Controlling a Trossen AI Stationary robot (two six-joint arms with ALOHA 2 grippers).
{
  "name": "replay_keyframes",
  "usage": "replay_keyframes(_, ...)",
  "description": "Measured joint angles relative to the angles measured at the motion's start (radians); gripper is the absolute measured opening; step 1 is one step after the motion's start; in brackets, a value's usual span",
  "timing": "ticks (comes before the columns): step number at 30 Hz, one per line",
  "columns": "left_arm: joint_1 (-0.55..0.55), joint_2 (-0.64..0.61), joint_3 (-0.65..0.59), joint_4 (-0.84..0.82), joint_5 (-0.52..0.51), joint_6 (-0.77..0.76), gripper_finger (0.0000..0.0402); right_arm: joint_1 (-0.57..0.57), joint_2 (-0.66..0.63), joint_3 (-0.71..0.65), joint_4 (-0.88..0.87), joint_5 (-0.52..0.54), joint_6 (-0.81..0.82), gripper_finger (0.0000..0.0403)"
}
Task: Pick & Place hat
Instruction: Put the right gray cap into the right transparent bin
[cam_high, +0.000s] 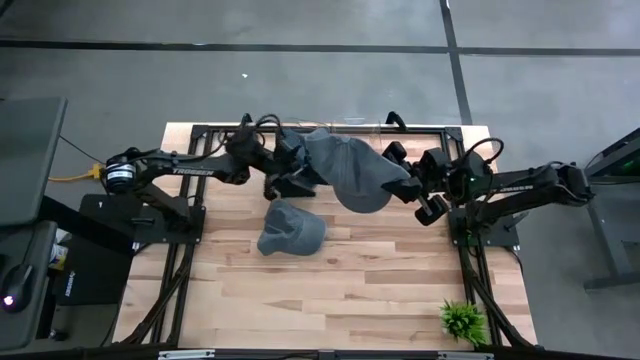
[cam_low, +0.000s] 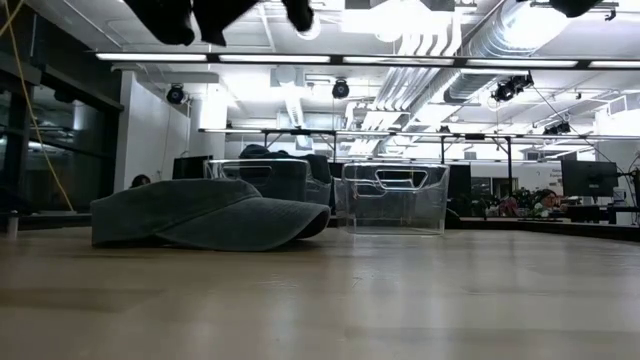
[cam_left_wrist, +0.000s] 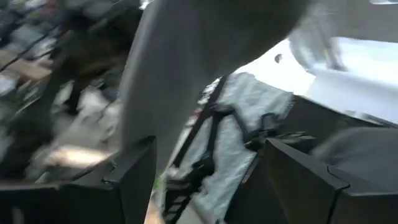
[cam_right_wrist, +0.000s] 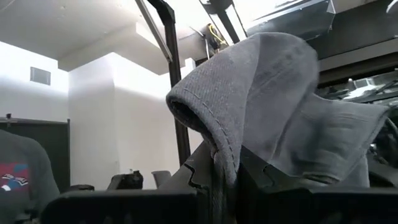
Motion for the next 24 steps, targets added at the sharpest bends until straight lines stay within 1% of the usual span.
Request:
replay_keyframes(2, 0.013, 0.002, -0.002, -0.061, -0.034, 0.027, 0.0272, 0.000, -0.027, 0.000, -0.039, 0.000, -0.009, 0.0023)
replay_keyframes(5, 0.019, 0.000, -0.001, -0.068, -0.106, 0.051, 0.0272, 0.000, -0.057, 0.000, -0.080, 0.001, -0.018, 0.0023)
replay_keyframes(7, 0.018, 0.000, -0.001, -0.063, -0.132, 0.064, 0.0272, 0.000, -0.065, 0.000, -0.098, 0.002, -0.023, 0.0023)
replay_keyframes(16, 0.004, 0.000, -0.001, -0.062, -0.169, 0.102, 0.0272, -0.014, -0.037, 0.000, -0.108, 0.012, -0.024, 0.0023)
replay_keyframes(24, 0.004, 0.000, -0.001, -0.064, -0.187, 0.107, 0.0272, -0.021, 0.025, 0.000, -0.049, 0.028, -0.008, 0.0023)
